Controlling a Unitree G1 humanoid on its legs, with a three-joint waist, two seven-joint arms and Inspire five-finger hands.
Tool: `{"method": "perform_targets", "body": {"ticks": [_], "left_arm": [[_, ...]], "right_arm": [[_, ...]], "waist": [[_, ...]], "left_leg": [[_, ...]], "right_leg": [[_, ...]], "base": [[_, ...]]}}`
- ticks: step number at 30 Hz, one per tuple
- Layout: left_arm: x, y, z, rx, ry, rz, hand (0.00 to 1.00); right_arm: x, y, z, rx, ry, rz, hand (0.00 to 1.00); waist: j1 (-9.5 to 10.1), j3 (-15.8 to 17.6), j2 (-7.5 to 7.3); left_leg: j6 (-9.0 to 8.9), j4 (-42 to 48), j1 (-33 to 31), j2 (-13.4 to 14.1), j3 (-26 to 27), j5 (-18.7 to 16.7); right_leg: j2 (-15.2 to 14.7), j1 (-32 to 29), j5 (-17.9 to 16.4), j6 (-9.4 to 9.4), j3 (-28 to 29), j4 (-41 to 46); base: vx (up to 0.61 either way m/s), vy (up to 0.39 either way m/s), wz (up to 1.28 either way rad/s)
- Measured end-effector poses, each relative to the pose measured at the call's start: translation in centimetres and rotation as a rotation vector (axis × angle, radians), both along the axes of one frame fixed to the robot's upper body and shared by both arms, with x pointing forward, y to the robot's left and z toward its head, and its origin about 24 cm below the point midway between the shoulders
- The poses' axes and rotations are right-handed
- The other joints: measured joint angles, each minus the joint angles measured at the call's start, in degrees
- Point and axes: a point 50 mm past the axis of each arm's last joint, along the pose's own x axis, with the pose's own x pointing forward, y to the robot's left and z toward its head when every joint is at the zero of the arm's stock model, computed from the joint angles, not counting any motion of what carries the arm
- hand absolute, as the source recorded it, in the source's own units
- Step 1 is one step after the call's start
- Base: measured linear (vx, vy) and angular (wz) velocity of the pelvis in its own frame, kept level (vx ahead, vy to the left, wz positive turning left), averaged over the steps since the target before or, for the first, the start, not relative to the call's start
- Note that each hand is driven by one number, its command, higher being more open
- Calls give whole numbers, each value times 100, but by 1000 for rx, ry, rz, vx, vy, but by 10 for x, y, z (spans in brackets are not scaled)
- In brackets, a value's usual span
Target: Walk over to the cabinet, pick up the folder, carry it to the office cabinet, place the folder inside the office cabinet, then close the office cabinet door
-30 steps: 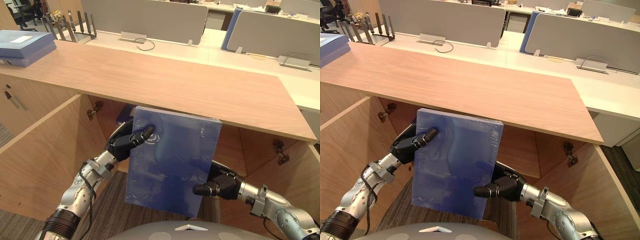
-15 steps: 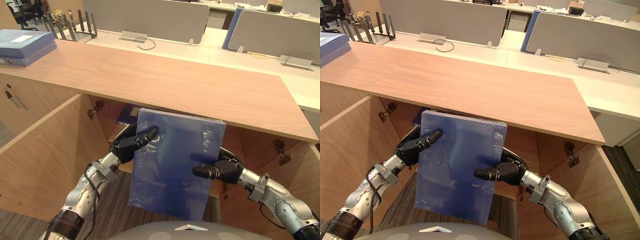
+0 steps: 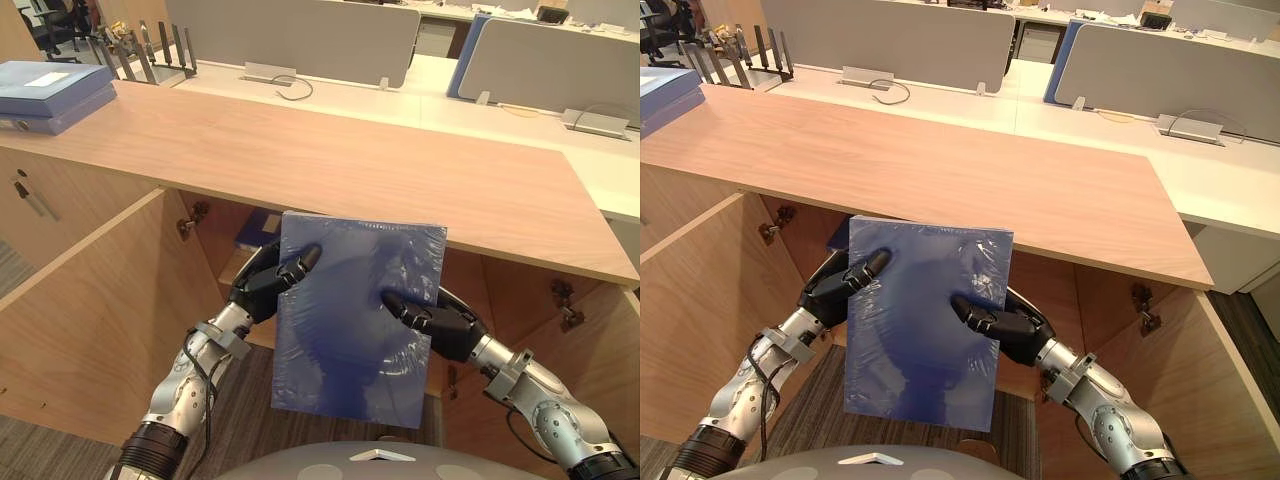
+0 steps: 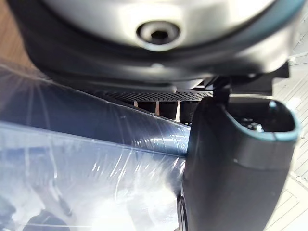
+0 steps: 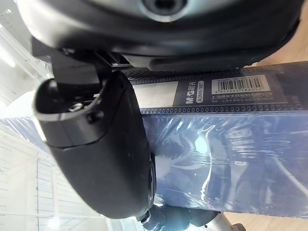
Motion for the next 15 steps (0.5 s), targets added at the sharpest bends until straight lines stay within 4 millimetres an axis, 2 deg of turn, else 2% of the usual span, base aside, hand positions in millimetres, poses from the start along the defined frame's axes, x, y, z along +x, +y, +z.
{"method": "perform_targets", "body": {"ticks": [9, 15], "left_arm": [[2, 2, 4, -57, -27, 43, 100], [4, 5, 7, -56, -45, 59, 100]], "right_arm": [[-13, 11, -16, 89, 92, -13, 0], [-15, 17, -19, 116, 105, -13, 0]], "waist": [[5, 4, -15], [8, -1, -65]], "left_leg": [[0, -6, 1, -5, -23, 0], [1, -4, 9, -5, -25, 0]], "right_leg": [[-6, 10, -6, -8, -5, 1], [-6, 21, -8, -11, -4, 2]], "base": [[0, 0, 0], [0, 0, 0]]}}
